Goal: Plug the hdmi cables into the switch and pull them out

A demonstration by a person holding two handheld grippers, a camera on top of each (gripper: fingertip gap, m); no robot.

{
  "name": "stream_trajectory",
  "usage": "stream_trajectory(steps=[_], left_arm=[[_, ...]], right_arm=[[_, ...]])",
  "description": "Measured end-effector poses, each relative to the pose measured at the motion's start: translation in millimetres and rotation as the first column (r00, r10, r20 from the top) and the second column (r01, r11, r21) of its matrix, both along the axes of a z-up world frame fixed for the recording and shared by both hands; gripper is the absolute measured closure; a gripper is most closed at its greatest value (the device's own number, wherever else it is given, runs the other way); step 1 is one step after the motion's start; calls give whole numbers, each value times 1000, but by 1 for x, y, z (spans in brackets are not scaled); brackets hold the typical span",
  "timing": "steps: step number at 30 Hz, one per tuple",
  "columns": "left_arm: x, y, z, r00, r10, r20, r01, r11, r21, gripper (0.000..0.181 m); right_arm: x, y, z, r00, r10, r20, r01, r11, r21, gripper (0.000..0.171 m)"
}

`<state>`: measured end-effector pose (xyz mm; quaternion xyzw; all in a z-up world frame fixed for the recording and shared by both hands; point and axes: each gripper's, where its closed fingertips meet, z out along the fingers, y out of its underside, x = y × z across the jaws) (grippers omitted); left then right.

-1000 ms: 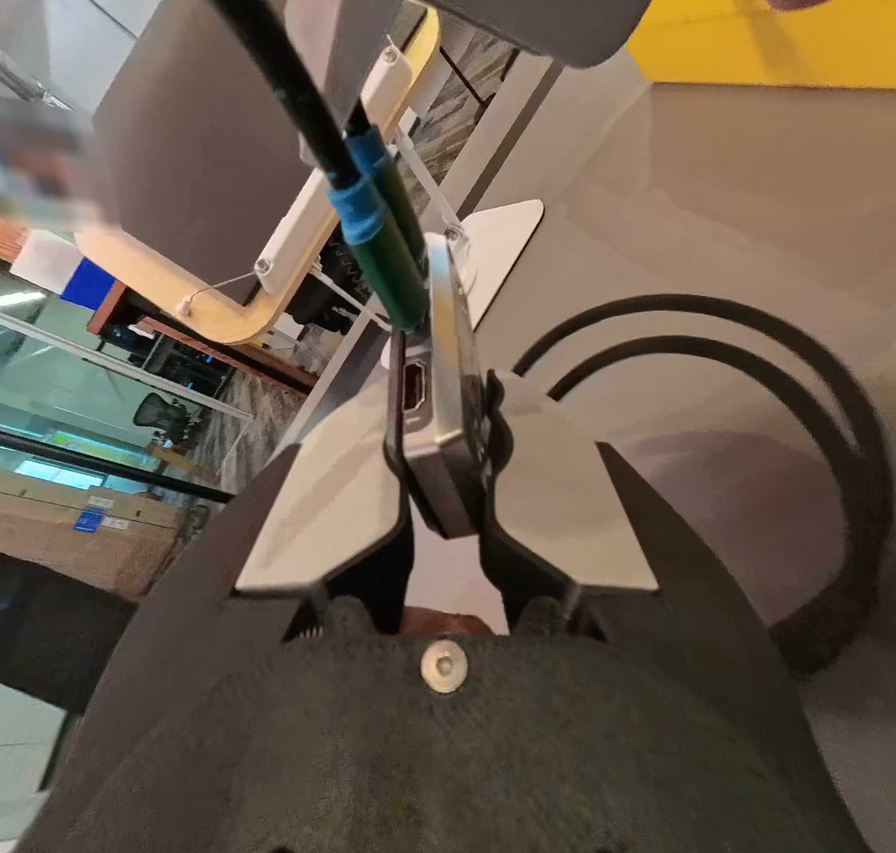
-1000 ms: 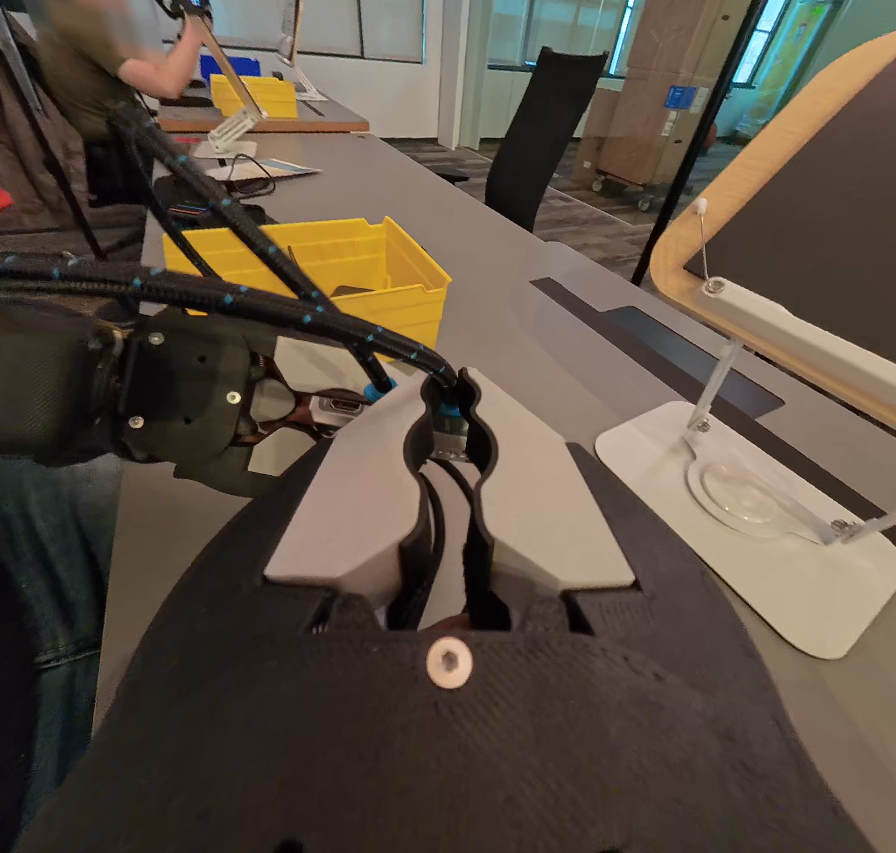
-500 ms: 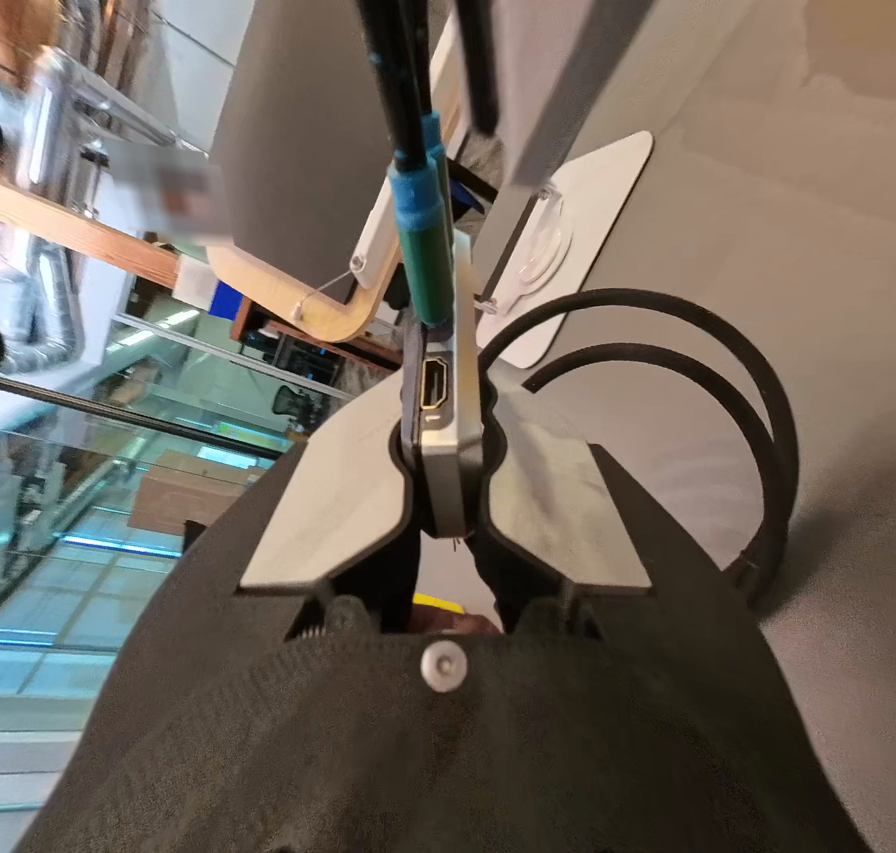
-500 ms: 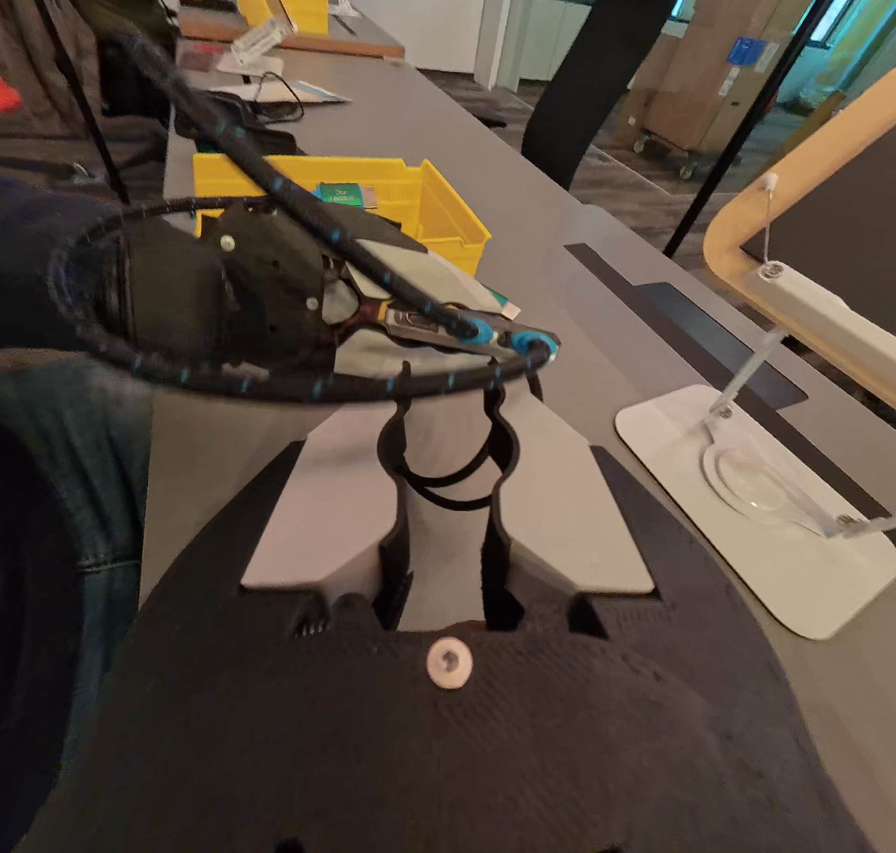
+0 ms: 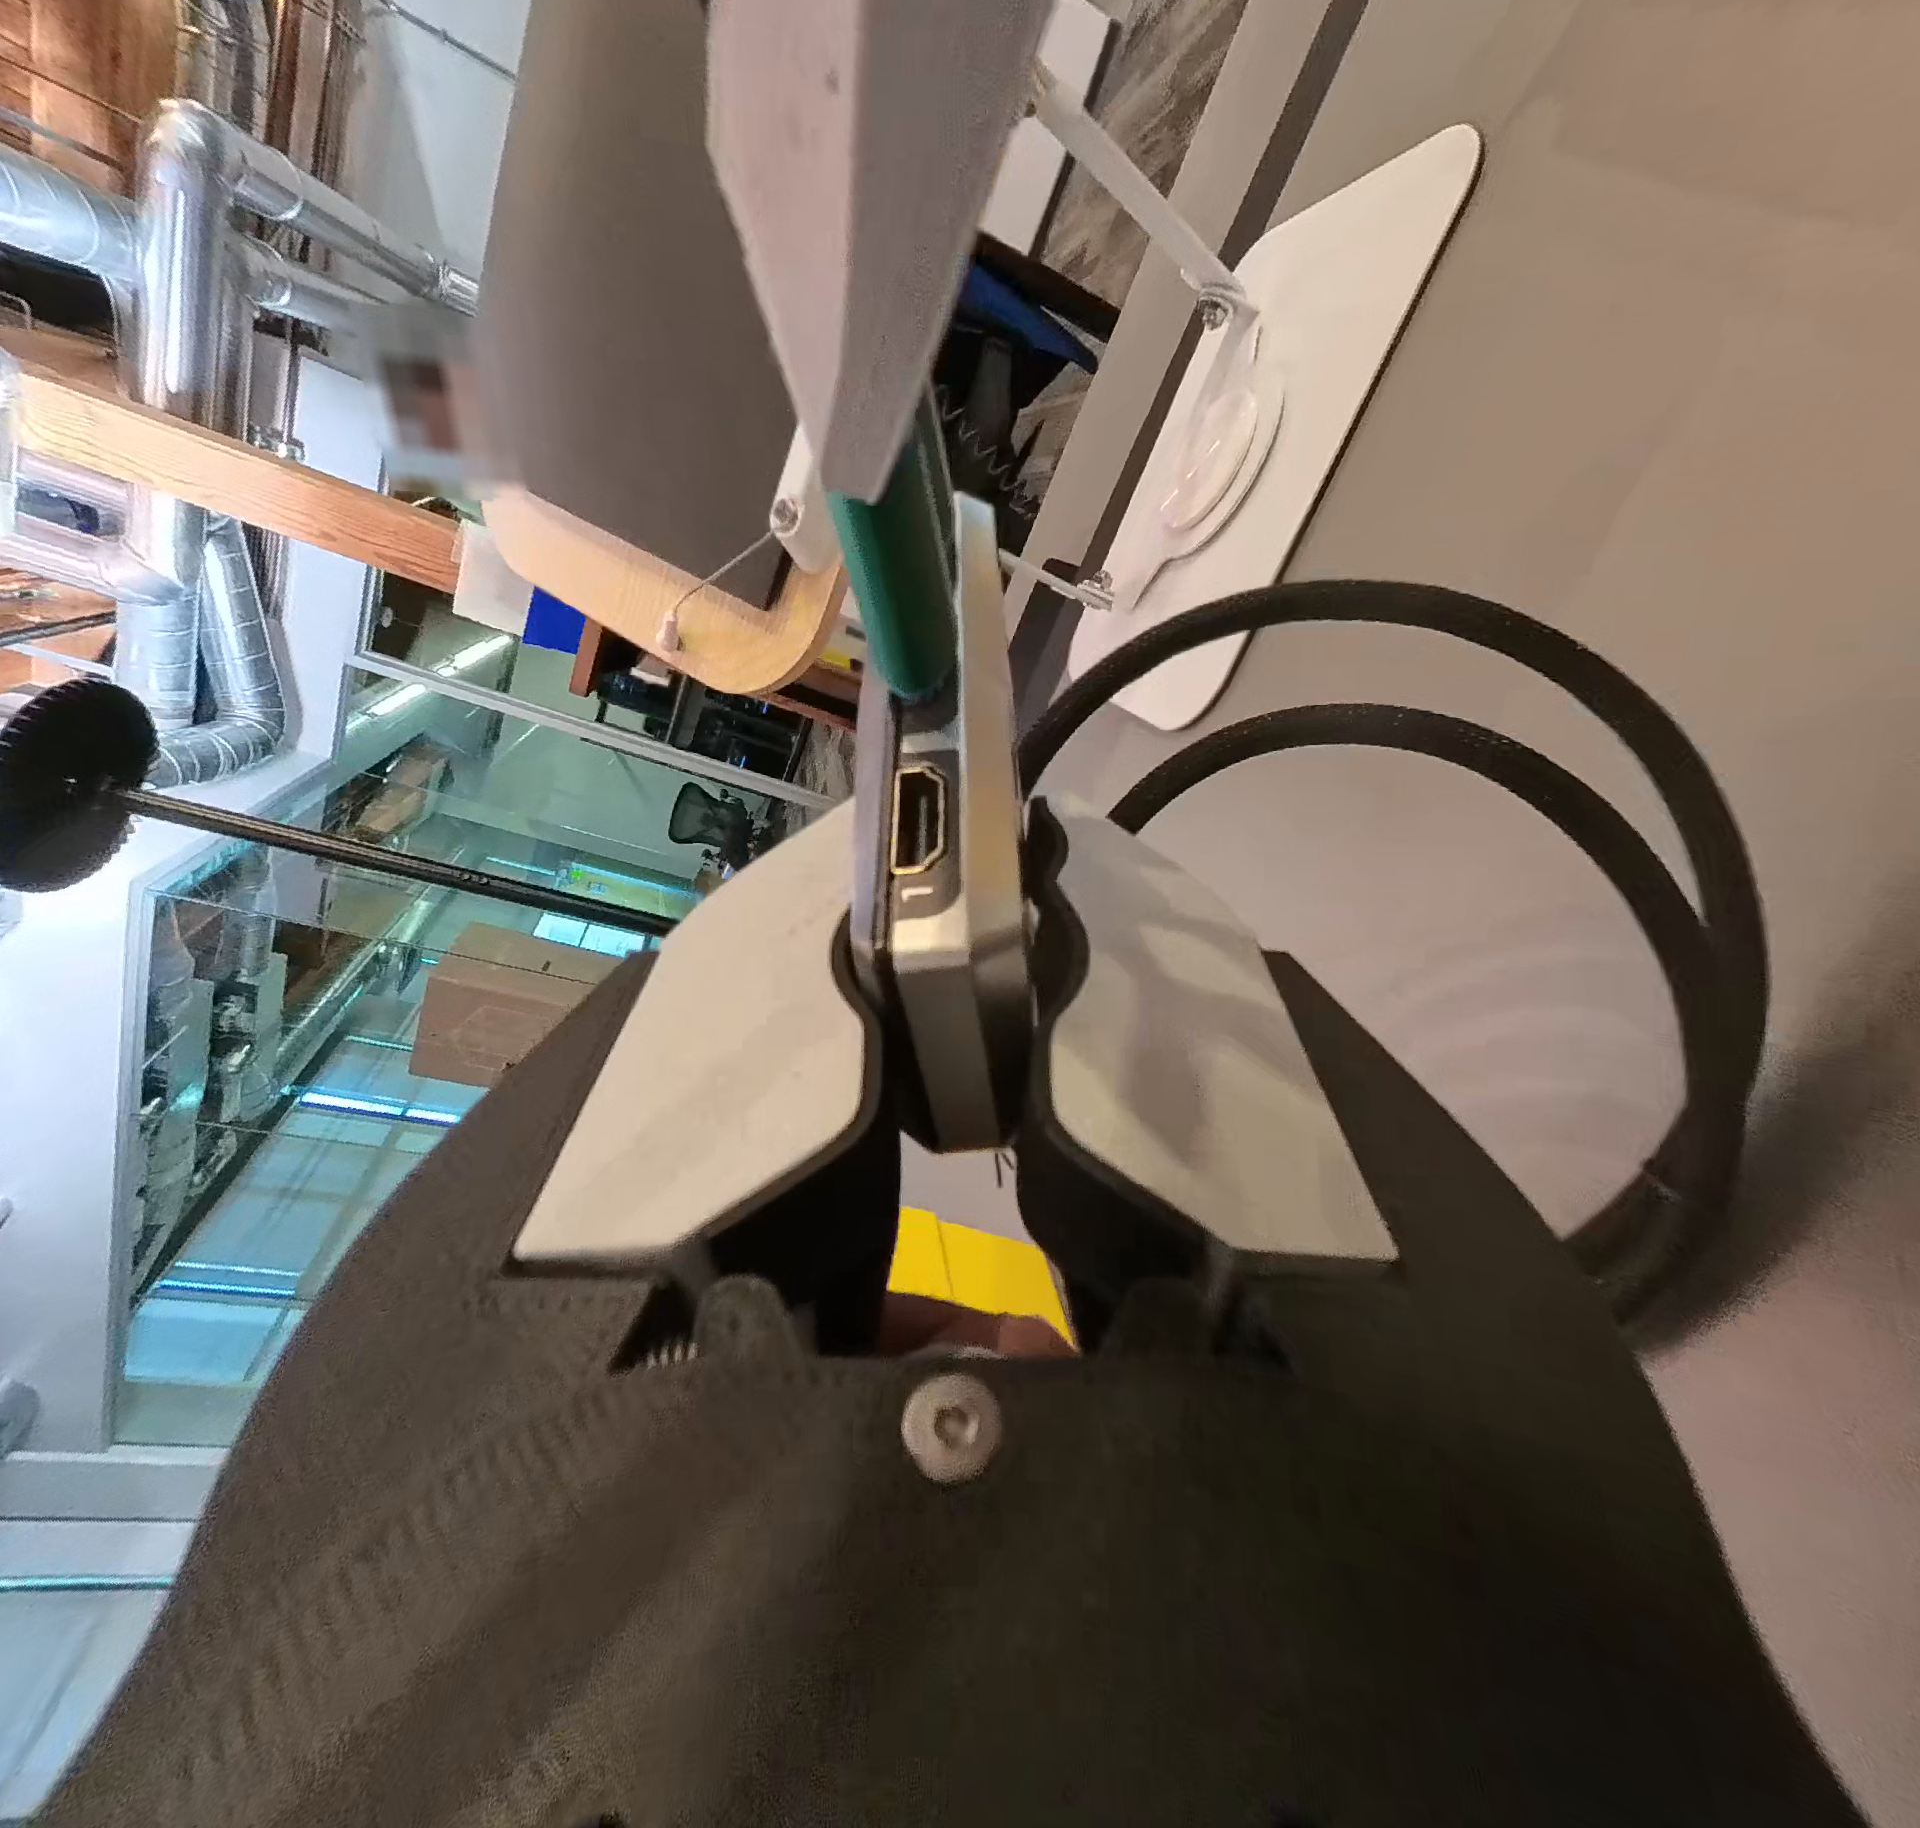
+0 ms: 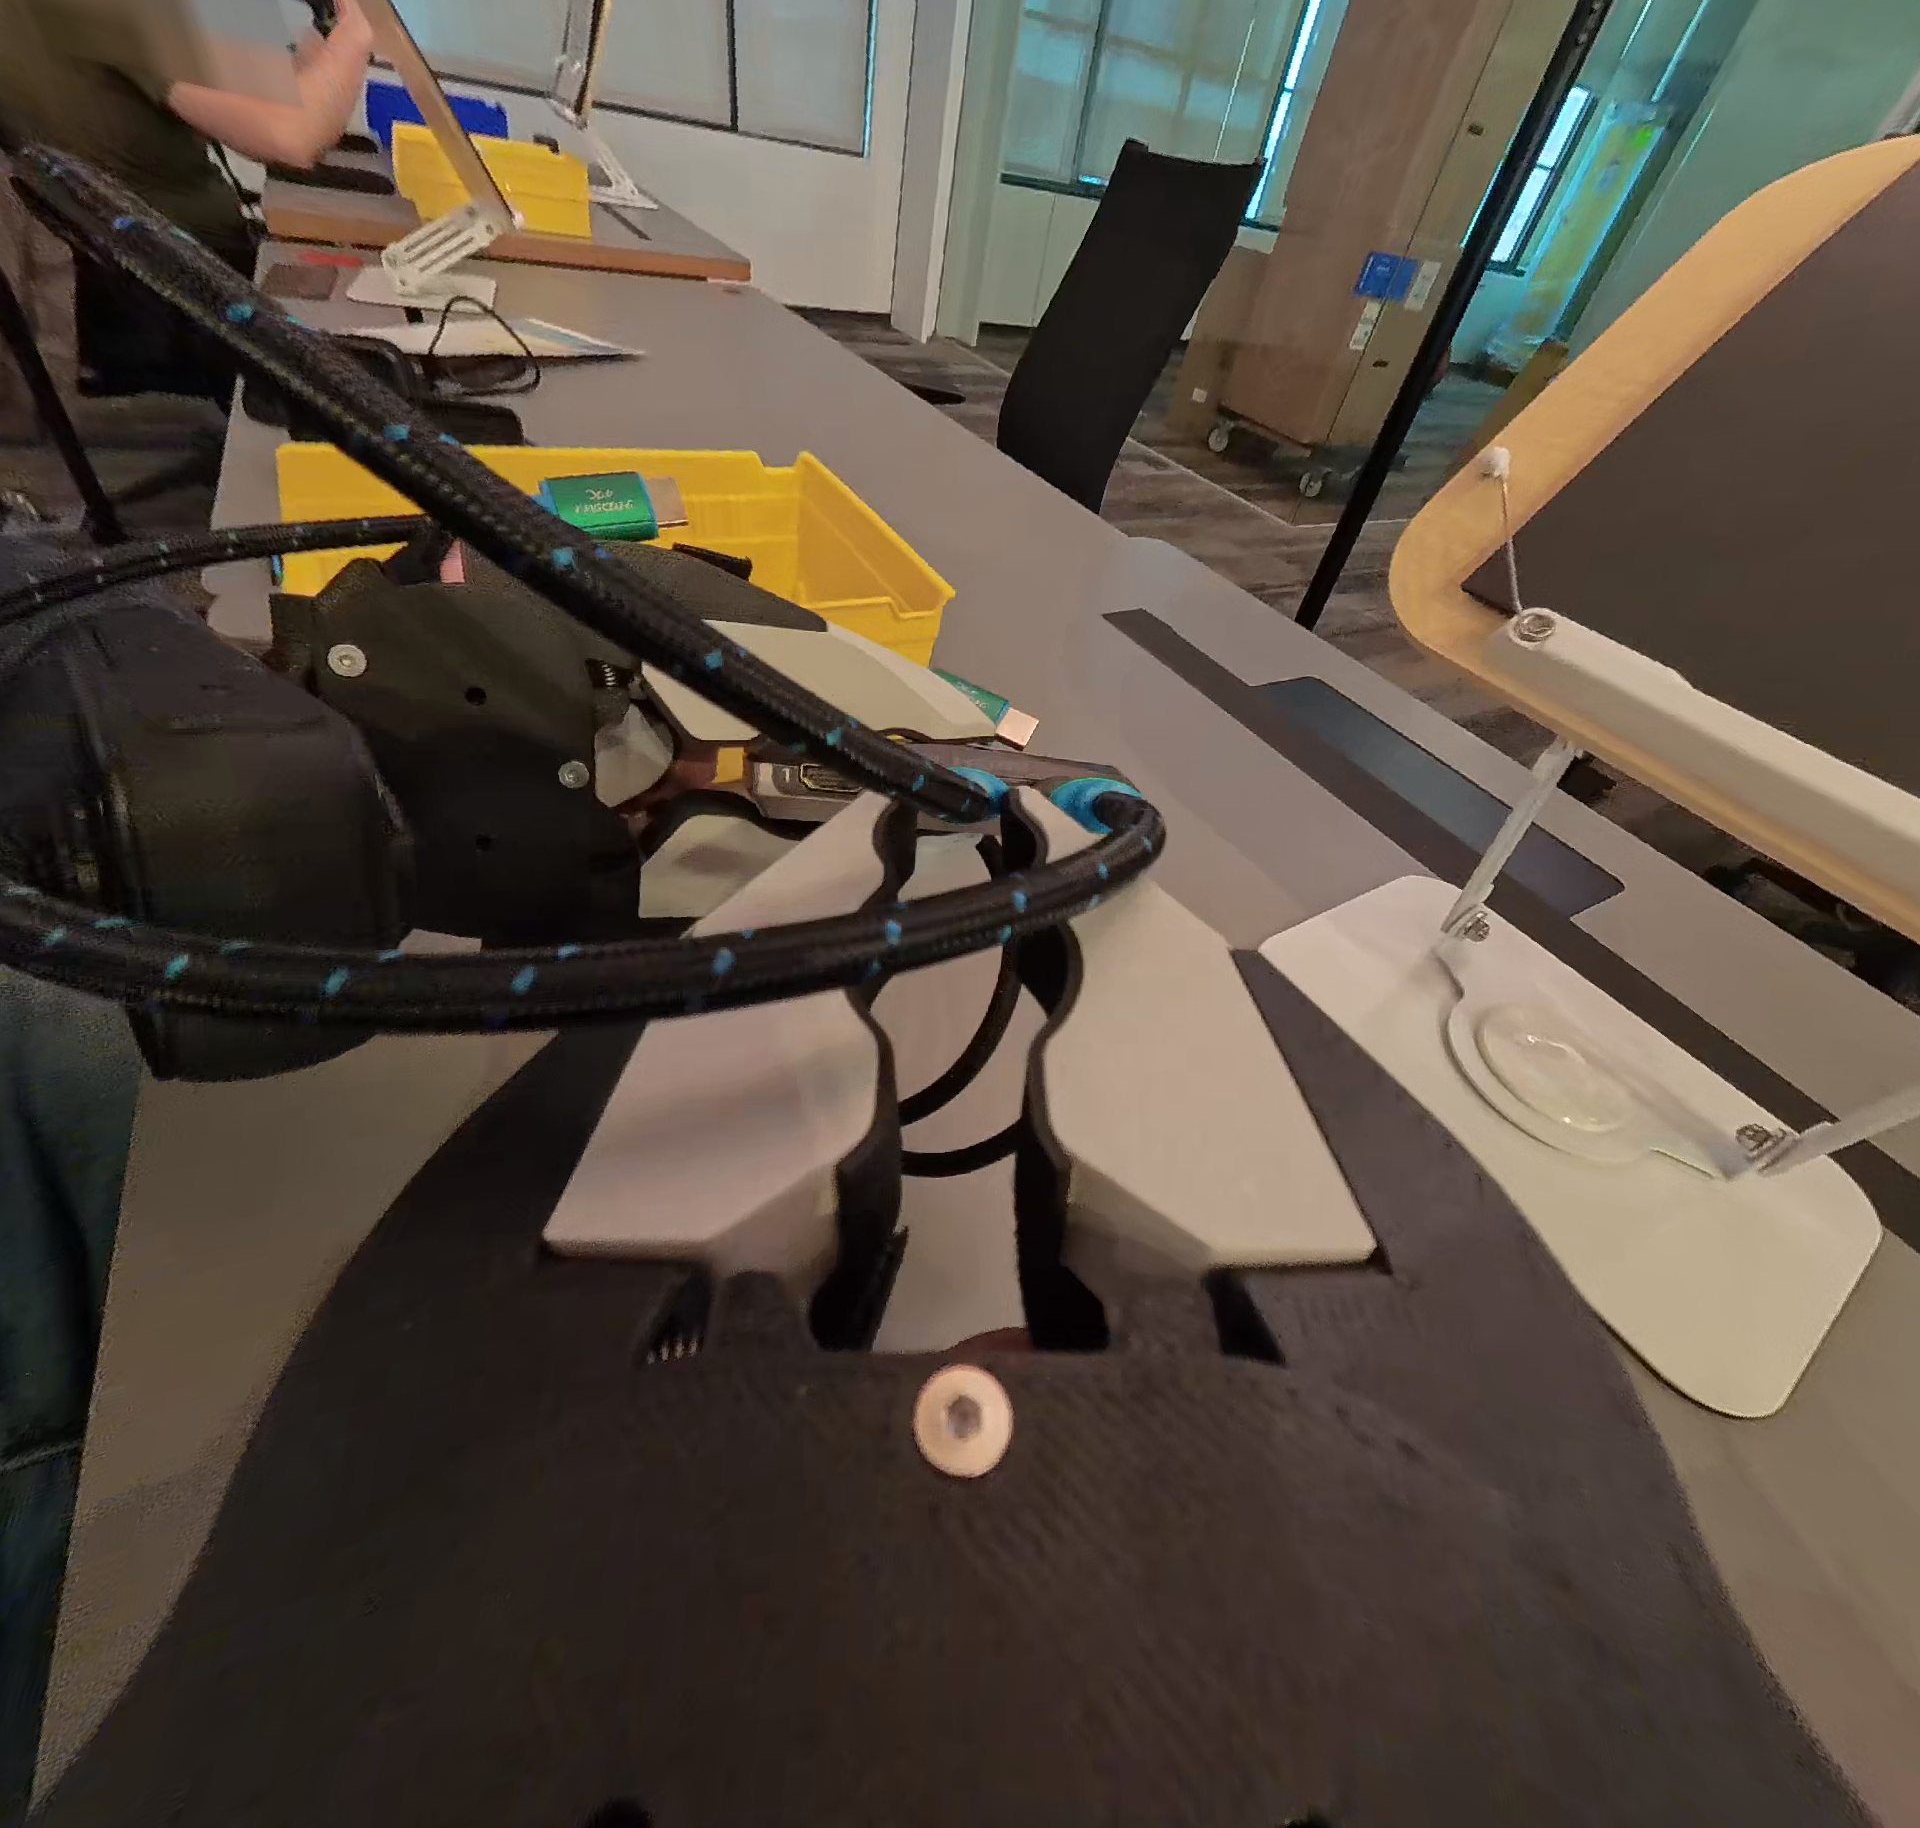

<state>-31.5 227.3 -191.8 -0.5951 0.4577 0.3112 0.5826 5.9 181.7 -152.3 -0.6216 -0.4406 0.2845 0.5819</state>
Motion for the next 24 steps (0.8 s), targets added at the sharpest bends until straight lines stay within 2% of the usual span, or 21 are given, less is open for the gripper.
stream_trajectory(steps=[5, 8, 14, 17, 21, 24], left_arm=[[-2, 1, 1, 1000, 7, -27, -7, 1000, 19, 158], [-2, 2, 1, 999, 7, -47, -5, 1000, 29, 158], [-6, 3, 2, 997, 20, -75, -19, 1000, 14, 159], [-7, 3, 4, 996, 28, -81, -28, 1000, 2, 158], [-9, 4, 8, 999, 27, -42, -28, 999, -26, 158], [-12, 5, 6, 998, 33, -51, -35, 999, -26, 158]], right_arm=[[-3, 0, 3, 1000, 17, -7, -17, 999, -30, 158], [-2, 2, 3, 997, 42, -68, -49, 994, -101, 163], [-3, 5, 3, 998, 54, -31, -56, 996, -71, 162], [-5, 7, 7, 993, 69, -95, -78, 992, -98, 163], [-6, 10, 15, 952, 89, -293, -142, 976, -165, 163], [-10, 11, 14, 966, 90, -244, -124, 984, -127, 163]])
